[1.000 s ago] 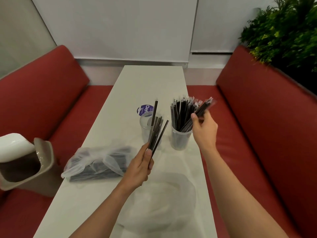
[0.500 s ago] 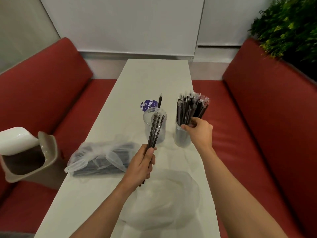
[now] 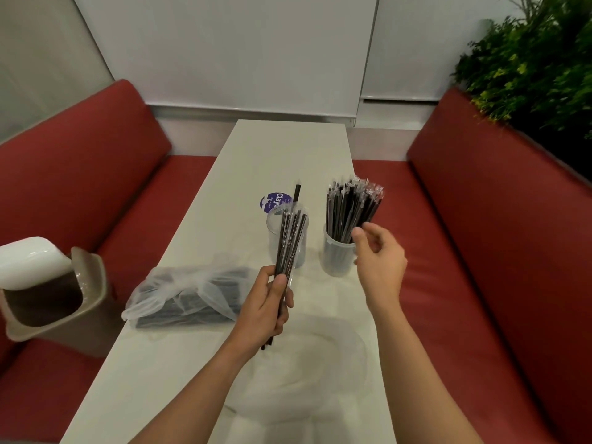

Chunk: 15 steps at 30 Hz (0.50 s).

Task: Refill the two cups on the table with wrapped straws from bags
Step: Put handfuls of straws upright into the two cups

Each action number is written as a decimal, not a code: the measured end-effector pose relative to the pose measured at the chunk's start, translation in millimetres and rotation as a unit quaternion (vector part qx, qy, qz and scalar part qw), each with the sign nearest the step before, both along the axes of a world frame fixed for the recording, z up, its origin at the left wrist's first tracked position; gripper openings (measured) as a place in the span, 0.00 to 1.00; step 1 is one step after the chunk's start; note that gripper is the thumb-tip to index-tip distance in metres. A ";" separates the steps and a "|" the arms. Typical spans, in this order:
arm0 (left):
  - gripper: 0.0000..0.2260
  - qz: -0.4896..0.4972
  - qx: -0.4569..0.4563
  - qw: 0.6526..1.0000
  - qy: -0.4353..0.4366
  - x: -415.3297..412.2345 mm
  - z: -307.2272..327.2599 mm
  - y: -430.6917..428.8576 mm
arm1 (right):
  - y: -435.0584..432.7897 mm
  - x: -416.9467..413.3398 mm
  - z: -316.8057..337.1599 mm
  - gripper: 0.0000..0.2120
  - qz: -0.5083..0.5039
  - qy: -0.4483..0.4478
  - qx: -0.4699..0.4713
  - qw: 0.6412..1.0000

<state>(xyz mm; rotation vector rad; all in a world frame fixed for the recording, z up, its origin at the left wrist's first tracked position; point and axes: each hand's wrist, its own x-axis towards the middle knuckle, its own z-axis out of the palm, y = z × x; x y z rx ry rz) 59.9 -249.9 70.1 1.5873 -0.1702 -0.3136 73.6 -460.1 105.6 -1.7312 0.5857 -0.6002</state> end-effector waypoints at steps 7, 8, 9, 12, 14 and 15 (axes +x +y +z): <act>0.09 -0.033 -0.003 0.999 -0.027 -13.1 8.4 -4.8 | 44.3 -17.8 26.7 0.07 0.301 0.046 0.120 0.945; 0.09 -0.036 -0.005 0.999 -0.028 -14.9 9.5 -4.7 | 43.5 -18.8 27.0 0.05 0.306 0.042 0.114 0.944; 0.10 -0.037 -0.007 0.999 -0.031 -16.7 10.5 -4.4 | 42.3 -19.8 27.6 0.05 0.302 0.043 0.114 0.945; 0.11 -0.032 -0.008 0.999 -0.031 -20.9 11.3 -4.4 | 39.3 -23.9 27.0 0.09 0.285 0.050 0.113 0.950; 0.10 -0.036 0.000 0.999 -0.021 -23.0 9.0 -5.2 | 38.1 -27.3 24.4 0.09 0.271 0.063 0.100 0.955; 0.10 -0.042 0.004 0.999 -0.015 -24.4 7.5 -6.2 | 37.5 -29.0 22.5 0.08 0.264 0.072 0.090 0.958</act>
